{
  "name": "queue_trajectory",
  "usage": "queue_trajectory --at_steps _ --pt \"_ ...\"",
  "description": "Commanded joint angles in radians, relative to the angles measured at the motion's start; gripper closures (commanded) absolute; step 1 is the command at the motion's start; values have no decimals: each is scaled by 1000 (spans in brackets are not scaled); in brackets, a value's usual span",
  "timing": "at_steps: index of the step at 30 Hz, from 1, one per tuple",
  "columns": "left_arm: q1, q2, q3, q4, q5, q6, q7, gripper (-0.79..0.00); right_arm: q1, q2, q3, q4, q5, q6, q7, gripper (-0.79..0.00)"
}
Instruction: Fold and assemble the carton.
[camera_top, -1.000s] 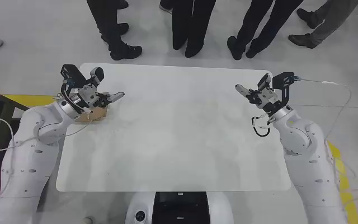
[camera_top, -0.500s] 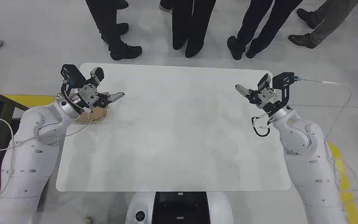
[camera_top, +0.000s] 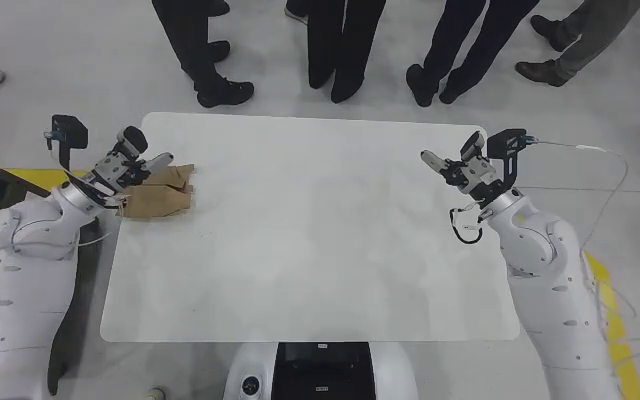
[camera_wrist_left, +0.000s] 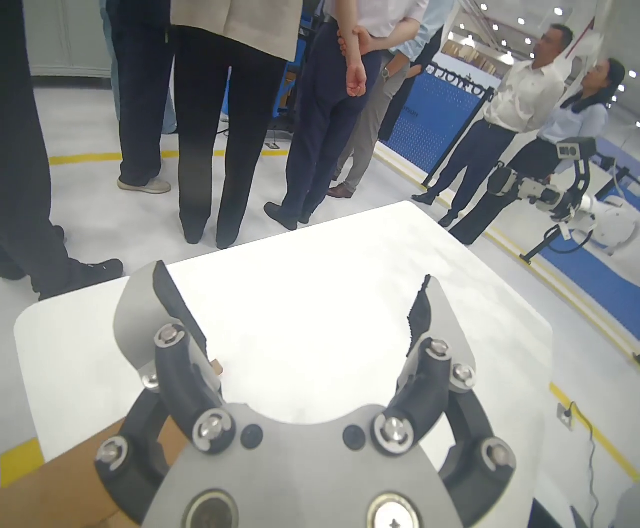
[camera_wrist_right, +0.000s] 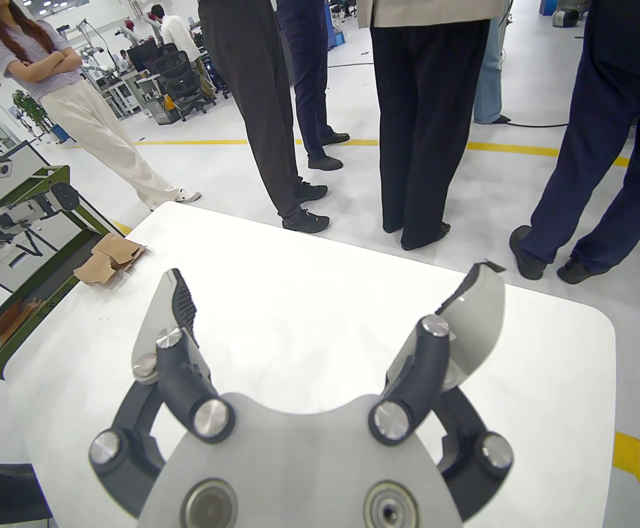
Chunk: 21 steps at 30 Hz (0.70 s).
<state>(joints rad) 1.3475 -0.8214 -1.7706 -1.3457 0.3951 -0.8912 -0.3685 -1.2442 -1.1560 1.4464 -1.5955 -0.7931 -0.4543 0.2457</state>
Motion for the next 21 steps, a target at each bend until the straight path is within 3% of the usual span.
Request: queue_trajectory --at_steps 1,10,21 --pt "5 7 -26 43 -92 -9 -50 -785 0 0 0 0 0 0 0 -785" --pt "14 34 -105 168 -281 -7 -209 -785 0 0 0 0 0 0 0 -785" --pt "11 37 -113 162 -252 -4 -208 -785 0 0 0 0 0 0 0 -785"
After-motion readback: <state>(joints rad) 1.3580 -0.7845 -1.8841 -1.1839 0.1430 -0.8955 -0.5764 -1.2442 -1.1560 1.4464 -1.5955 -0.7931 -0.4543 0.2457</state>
